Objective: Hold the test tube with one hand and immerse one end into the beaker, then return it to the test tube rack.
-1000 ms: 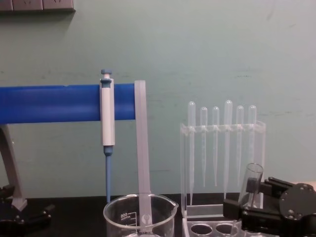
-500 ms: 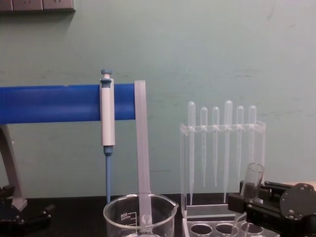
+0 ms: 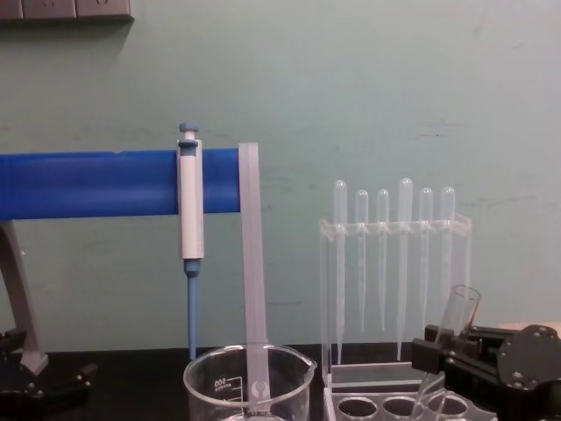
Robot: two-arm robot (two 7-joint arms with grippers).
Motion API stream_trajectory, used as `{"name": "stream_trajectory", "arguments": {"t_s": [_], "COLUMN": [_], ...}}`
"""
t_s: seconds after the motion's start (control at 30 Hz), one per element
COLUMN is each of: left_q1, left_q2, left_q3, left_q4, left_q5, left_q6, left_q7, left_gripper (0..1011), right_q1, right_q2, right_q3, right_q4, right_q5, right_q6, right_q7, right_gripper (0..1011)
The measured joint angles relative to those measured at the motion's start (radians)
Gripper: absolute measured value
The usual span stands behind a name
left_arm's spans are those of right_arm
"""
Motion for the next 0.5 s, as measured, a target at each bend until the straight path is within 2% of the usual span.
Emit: {"name": "stream_trajectory", "arguments": {"t_s": [0.13, 0.27, 0.5], "left_q1": [0.0, 0.0, 0.0], "left_q2": [0.0, 0.0, 0.0], "left_q3": [0.0, 0.0, 0.0], "left_q4": [0.0, 0.0, 0.0], "left_q5": [0.0, 0.0, 0.0], "left_q6": [0.0, 0.0, 0.0], "left_q7": [0.0, 0.0, 0.0], "left_gripper": [1000, 1000, 1000], "right_q1": [0.0, 0.009, 0.03], "right_q2": [0.006, 0.019, 0.034], "right_q3": [0.003, 0.008, 0.017], "right_q4": [-0.016, -0.042, -0.082], "right_q5": [-0.01, -0.015, 0.008], "right_q6": [0.006, 0.037, 0.098], "right_q7": [-0.006, -0.012, -0.014], "right_gripper": [225, 225, 225]}}
